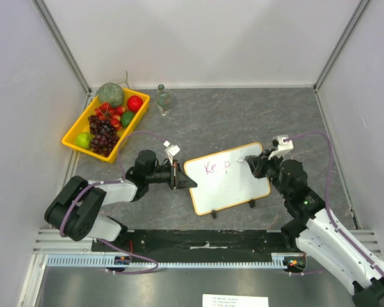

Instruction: Write a sentence on the whiteboard

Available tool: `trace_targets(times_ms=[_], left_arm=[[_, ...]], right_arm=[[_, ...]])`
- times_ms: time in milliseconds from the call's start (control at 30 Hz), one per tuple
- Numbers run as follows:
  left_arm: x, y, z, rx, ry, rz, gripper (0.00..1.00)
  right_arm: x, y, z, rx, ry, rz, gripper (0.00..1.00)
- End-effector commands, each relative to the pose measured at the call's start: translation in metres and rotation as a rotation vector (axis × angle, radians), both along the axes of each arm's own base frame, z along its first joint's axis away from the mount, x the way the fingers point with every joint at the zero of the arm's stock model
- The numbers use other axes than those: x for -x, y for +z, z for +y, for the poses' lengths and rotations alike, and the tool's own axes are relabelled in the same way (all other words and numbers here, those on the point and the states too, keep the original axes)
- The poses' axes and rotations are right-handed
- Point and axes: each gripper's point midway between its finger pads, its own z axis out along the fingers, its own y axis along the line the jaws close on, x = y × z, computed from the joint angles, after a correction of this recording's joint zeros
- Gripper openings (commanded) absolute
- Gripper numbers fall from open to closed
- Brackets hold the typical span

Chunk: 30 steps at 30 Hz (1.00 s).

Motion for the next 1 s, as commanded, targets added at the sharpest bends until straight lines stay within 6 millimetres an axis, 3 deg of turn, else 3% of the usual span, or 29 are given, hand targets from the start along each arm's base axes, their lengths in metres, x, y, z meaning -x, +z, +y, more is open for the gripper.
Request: trace_targets(times_ms=[0,233,467,733,967], left_arm=[[-0.006,-0.032,0.012,-0.121,0.048,-0.035,0.02],[-0.007,-0.031,0.012,-0.121,0.052,-0.037,0.02],[-0.006,-0.031,0.012,-0.121,0.049,-0.038,0.02],[-0.007,-0.032,0.012,-0.124,0.05,-0.037,0.02],[-0.006,-0.033,0.012,-0.125,0.047,-0.031,0.02]], right_arm=[[-0.004,0.007,0.001,0.003,0.006,-0.023,0.0],[-0.006,0.012,0.005,-0.013,0.019,-0.044,0.0],[-0.001,0.002,0.014,-0.001,0.076,-0.012,0.0],[0.011,-0.023,0.003,0.041,0.062,0.042,0.0],[0.012,-0.03,-0.007,0.058,0.015,0.056,0.0]])
